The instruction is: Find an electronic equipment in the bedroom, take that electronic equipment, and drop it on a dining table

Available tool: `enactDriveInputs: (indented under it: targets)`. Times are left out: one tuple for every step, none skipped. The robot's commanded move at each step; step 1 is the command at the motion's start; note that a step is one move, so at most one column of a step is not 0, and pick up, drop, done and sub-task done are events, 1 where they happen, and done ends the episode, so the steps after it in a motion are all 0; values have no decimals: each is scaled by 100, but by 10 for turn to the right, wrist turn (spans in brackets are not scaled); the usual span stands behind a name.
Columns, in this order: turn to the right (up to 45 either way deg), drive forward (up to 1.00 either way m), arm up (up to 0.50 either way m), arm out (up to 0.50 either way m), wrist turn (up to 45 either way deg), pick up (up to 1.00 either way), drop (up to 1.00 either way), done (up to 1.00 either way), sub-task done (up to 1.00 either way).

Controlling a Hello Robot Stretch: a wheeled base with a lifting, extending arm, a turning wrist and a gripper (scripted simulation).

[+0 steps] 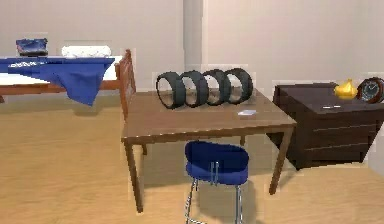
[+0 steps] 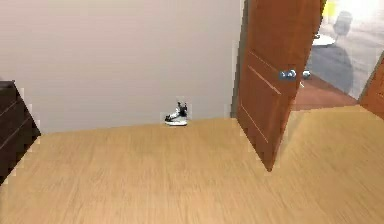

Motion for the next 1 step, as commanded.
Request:
enactDriveInputs:
  targets:
    - [-450, 0, 0, 0, 0, 0, 0, 0, 0]
